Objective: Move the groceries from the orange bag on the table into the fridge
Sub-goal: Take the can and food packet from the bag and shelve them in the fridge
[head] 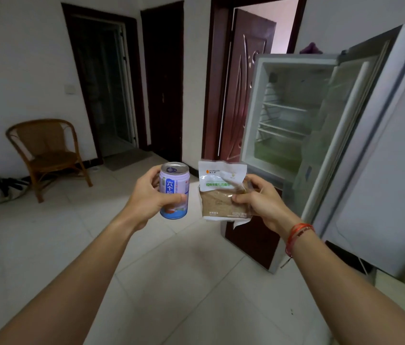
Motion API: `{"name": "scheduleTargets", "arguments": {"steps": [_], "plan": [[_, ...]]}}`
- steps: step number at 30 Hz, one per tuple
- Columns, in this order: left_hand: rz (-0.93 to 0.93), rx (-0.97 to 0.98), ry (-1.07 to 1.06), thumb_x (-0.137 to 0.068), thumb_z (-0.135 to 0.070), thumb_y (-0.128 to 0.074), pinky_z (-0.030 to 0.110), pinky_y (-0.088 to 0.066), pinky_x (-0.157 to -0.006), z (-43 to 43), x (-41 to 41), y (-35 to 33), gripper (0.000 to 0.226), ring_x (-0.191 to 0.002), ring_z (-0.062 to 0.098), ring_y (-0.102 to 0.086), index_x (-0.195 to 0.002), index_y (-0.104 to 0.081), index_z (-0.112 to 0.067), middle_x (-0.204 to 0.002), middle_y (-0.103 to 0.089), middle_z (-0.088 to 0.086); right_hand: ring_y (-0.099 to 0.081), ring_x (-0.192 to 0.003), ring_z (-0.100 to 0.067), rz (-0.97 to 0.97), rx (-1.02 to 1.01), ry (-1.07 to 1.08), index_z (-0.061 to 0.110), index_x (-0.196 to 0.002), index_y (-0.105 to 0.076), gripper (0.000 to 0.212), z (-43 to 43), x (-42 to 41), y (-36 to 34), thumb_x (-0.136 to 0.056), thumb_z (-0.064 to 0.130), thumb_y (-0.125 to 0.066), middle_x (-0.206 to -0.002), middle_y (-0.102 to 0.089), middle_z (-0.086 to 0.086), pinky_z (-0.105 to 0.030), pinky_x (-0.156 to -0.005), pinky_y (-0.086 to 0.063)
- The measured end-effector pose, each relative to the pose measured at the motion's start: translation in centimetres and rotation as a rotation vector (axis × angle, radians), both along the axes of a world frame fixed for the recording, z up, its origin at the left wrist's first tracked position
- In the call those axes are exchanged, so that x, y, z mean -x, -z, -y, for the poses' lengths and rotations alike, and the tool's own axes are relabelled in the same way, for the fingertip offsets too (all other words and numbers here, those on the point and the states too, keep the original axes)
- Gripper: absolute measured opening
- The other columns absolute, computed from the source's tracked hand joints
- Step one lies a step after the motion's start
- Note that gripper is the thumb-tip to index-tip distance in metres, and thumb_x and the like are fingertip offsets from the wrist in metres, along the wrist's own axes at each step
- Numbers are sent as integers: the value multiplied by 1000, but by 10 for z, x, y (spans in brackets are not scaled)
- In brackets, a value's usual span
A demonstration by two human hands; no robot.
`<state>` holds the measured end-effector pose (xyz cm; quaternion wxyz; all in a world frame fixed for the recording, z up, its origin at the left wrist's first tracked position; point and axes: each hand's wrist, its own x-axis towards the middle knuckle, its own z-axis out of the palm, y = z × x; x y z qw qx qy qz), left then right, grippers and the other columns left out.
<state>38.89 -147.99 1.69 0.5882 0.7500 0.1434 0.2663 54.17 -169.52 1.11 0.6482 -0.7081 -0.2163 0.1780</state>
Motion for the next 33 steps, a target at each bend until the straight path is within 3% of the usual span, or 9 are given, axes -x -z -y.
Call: {"name": "scheduleTargets", "arguments": {"steps": [3,7,13,18,20,26,29,31,33], "plan": [[-14,2,8,-66,-1,-86,27,-60,-67,-24,-45,8,71,-96,19,-69,-124,-52,-24,-110,-67,-3,-73,-96,-22,-15,-15,20,24,-118,-69,54,-23,-44,9,-76,-8,-75,-111,-73,-3,-30,-65,-57],[-36,-14,8,-67,-1,-86,28,-60,-69,-56,-115,10,70,-97,21,-68,-124,-51,-22,-109,-66,-1,-74,-83,-20,-44,5,19,19,-125,-66,57,-54,-112,17,-76,-7,-76,-111,-72,-8,-29,-58,-55],[-44,-26,-9,-69,-2,-85,32,-61,-74,-107,-220,-4,69,-98,23,-67,-127,-51,-15,-112,-66,3,-73,-81,-24,-56,2,37,22,-128,-64,61,-100,-219,7,-77,-8,-76,-118,-70,-16,-29,-55,-55],[-47,-21,23,-70,-3,-84,35,-60,-78,-134,-294,-7,66,-98,23,-66,-124,-50,-19,-112,-65,1,-66,-53,-7,-77,27,72,18,-130,-61,58,-121,-281,3,-80,-6,-76,-108,-65,-12,-23,-44,-48],[-48,-15,49,-70,-2,-84,36,-59,-79,-143,-322,-6,65,-98,22,-66,-123,-50,-19,-111,-64,1,-66,-52,-7,-70,30,92,15,-129,-62,55,-125,-303,2,-80,-6,-77,-104,-66,-11,-23,-44,-48],[-56,-29,139,-71,-1,-83,19,-56,-61,-174,-410,-1,62,-91,16,-65,-120,-50,-20,-102,-64,-8,-61,-45,-7,-54,21,181,17,-125,-63,52,-144,-366,0,-80,-6,-78,-88,-67,-10,-22,-43,-48],[-35,-24,181,-70,-1,-85,20,-57,-64,-196,-457,5,62,-93,17,-66,-118,-52,-22,-105,-65,-7,-68,-54,-13,-21,8,229,19,-124,-64,54,-160,-402,3,-79,-9,-77,-91,-71,-14,-25,-50,-54],[-20,-23,223,-70,-1,-84,19,-57,-61,-211,-490,6,61,-92,17,-67,-117,-53,-23,-104,-66,-8,-76,-76,-27,21,10,270,18,-123,-65,54,-172,-427,6,-78,-8,-78,-103,-74,-20,-39,-70,-63],[2,-10,288,-69,3,-83,17,-55,-58,-227,-523,5,60,-88,14,-68,-115,-54,-23,-101,-67,-9,-75,-92,-36,51,23,321,18,-122,-66,54,-182,-452,6,-77,-7,-80,-108,-74,-20,-48,-84,-62]]}}
